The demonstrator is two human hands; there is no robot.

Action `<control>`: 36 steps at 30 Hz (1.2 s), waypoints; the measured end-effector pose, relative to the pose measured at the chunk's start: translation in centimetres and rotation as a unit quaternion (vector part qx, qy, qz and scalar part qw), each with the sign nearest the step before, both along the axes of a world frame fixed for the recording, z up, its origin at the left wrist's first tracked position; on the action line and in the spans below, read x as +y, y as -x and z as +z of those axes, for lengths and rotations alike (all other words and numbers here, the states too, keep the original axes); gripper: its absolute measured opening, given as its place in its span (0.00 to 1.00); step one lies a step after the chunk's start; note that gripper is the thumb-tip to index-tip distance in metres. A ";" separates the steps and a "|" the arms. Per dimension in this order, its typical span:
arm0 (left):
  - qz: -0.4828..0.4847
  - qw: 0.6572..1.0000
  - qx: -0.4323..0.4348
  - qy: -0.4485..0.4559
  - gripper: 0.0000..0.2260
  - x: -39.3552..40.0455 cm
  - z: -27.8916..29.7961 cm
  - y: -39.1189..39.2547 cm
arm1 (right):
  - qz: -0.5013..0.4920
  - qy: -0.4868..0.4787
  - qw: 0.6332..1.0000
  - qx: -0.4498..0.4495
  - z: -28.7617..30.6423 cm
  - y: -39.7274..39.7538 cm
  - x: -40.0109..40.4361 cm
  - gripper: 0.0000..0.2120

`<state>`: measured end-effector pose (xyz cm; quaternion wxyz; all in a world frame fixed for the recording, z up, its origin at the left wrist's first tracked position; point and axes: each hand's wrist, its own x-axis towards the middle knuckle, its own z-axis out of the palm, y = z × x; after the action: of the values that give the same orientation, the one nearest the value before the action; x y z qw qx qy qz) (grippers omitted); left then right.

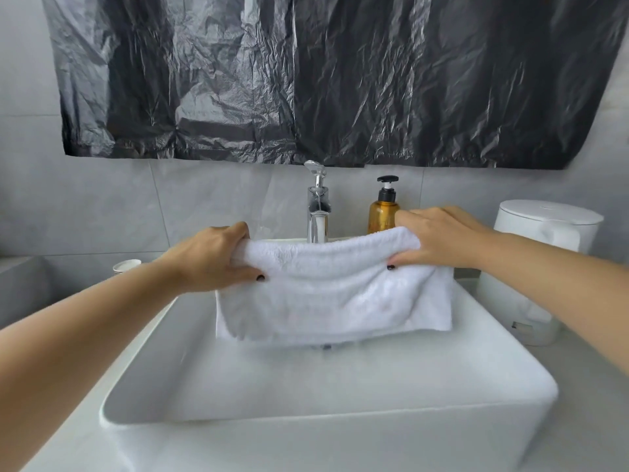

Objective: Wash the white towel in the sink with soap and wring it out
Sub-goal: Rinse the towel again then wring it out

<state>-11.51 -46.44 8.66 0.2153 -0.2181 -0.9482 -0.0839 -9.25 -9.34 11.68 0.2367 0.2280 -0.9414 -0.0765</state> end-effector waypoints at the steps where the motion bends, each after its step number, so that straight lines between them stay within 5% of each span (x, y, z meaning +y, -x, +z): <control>1: 0.023 1.000 0.014 0.008 0.24 0.3 0.5 0.1 | 0.007 0.018 1.000 0.021 0.1 0.1 -0.2 0.22; 7: 0.038 0.996 0.028 0.080 0.22 -0.4 0.7 -0.4 | 0.090 0.011 0.985 0.144 -3.5 1.2 0.4 0.24; 13: 0.042 0.963 -0.124 0.237 0.27 -0.5 -4.8 -3.9 | 0.062 -0.077 0.988 -0.121 -11.0 -2.2 0.7 0.24; 17: 0.023 0.959 -0.252 0.129 0.36 -1.9 -6.2 -5.0 | 0.036 -0.022 0.973 -0.226 -11.2 -3.9 0.7 0.28; 21: 0.088 0.967 -0.235 0.045 0.21 -1.8 -5.5 -1.9 | -0.042 0.117 0.967 -0.221 -9.5 -1.0 -0.6 0.23; 23: 0.115 0.970 -0.203 0.067 0.17 -0.8 -5.6 -0.5 | -0.069 0.143 0.970 -0.183 -9.5 0.8 -1.2 0.18; 25: 0.100 0.965 -0.212 0.115 0.25 0.9 -6.1 0.2 | -0.061 0.097 0.977 -0.178 -9.8 1.7 -2.0 0.22; 30: -0.018 0.929 -0.352 0.113 0.43 7.0 -7.6 0.0 | 0.039 0.089 0.930 -0.355 -11.7 1.7 -5.3 0.26; 36: -0.008 0.935 -0.339 0.103 0.39 9.1 -9.9 0.1 | -0.006 0.084 0.923 -0.376 -12.9 2.0 -6.0 0.43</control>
<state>-11.62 -37.38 -1.26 -0.1428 -0.2050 -0.9667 -0.0561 -11.23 -15.35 -1.26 -0.1169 0.2140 -0.9654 0.0927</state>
